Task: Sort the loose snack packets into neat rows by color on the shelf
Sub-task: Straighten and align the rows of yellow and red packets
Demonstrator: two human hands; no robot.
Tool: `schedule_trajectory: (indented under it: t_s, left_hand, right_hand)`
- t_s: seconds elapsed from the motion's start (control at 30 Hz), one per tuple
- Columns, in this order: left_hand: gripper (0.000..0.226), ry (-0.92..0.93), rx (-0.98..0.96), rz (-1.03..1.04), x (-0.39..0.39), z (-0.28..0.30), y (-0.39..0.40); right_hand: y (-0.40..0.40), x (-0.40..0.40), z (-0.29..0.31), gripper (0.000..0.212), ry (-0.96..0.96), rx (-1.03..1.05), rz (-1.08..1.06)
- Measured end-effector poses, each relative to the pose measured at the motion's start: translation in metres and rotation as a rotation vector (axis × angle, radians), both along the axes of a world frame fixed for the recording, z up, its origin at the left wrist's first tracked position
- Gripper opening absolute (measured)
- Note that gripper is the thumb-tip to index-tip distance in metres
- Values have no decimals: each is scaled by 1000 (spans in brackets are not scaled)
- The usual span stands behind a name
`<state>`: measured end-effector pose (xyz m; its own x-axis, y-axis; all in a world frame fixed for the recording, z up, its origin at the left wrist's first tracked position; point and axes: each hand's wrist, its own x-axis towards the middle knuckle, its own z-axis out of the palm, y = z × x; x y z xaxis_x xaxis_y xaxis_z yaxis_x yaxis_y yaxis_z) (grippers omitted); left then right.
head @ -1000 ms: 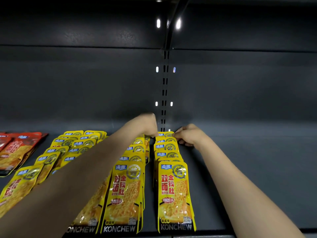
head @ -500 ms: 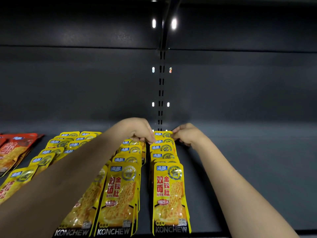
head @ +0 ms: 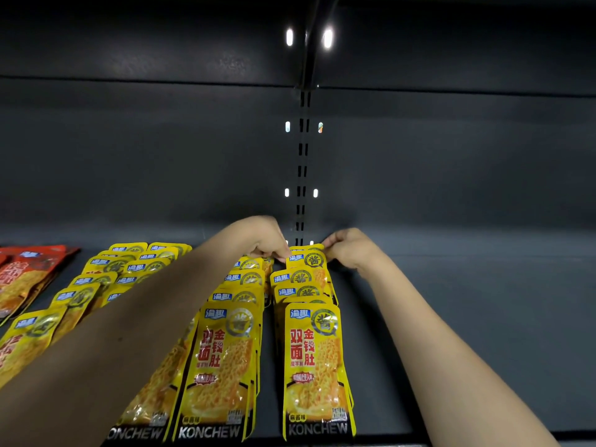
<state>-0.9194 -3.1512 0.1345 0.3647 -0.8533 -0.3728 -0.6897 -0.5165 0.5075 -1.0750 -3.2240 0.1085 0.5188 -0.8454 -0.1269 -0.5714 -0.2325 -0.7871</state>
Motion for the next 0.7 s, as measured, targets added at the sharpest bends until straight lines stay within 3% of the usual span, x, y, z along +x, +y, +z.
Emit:
schedule_trajectory:
  t_s: [0.13, 0.3, 0.47, 0.7]
  left_hand:
    - [20, -1, -21, 21, 0, 1, 3]
    - [24, -29, -16, 13, -6, 10, 9]
    - [18, -122, -12, -46, -10, 20, 21]
    - [18, -181, -18, -160, -17, 25, 39]
  right_hand:
    - [-1, -1, 0, 20, 47, -31, 0]
    - [8, -7, 21, 6, 59, -285, 23]
    - [35, -7, 33, 13, 217, -257, 320]
    - [35, -1, 24, 22, 293, -218, 344]
